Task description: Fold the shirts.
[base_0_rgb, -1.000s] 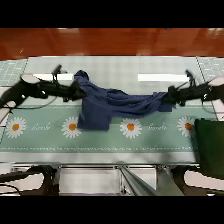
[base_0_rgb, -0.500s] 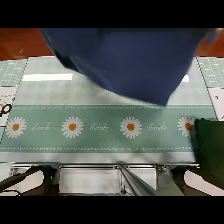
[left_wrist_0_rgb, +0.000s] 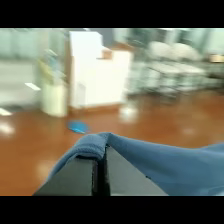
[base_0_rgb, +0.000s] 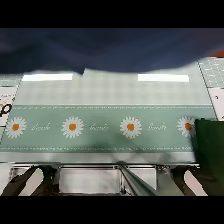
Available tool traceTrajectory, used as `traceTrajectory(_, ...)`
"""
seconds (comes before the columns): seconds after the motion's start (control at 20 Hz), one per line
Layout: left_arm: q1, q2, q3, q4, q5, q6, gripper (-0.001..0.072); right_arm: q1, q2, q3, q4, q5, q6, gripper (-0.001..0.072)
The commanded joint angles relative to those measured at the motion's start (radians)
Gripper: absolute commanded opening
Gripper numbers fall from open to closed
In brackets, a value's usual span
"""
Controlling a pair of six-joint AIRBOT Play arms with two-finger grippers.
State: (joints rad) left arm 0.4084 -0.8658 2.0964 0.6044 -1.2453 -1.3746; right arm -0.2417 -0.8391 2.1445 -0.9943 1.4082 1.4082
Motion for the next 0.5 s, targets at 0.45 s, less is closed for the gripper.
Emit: traceTrajectory(0.45,-0.203,0.171,-0.416,0.245,-0.142,0.002,0.0027,0.0,0.122,-0.343,0.01,0.069,0.045,0.0023)
